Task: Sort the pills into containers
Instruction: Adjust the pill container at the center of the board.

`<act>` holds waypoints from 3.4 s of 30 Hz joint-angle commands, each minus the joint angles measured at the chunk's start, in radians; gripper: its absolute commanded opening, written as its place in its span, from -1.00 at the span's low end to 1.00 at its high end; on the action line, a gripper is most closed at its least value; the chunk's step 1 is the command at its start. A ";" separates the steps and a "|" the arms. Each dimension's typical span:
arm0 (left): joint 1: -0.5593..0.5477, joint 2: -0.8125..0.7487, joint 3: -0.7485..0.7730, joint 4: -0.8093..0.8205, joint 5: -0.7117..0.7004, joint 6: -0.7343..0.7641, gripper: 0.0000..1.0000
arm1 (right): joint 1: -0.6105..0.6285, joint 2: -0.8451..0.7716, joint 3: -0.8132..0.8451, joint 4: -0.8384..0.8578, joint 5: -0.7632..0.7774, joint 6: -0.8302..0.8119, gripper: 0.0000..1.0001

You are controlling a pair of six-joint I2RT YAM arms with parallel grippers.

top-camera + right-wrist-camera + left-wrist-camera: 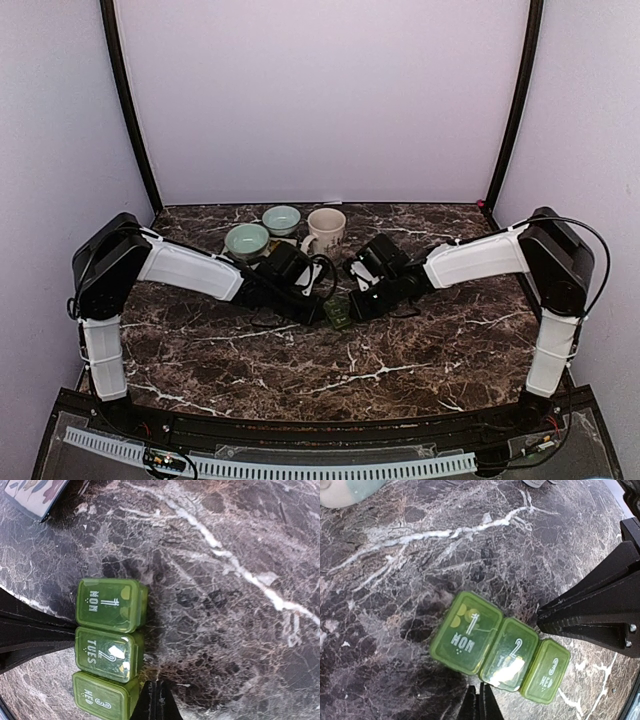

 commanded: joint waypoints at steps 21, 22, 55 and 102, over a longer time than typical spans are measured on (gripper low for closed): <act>-0.006 0.032 0.076 -0.020 -0.006 0.044 -1.00 | 0.035 0.008 0.004 -0.005 -0.014 0.048 -1.00; -0.006 0.033 0.076 -0.020 -0.006 0.044 -1.00 | 0.035 0.009 0.003 -0.007 -0.015 0.050 -1.00; -0.006 -0.034 -0.009 0.013 -0.008 0.000 -1.00 | 0.027 0.039 0.025 -0.044 0.104 0.067 -0.71; -0.015 -0.030 -0.001 0.029 -0.001 -0.003 -1.00 | -0.001 0.092 0.117 -0.067 0.100 0.050 -0.71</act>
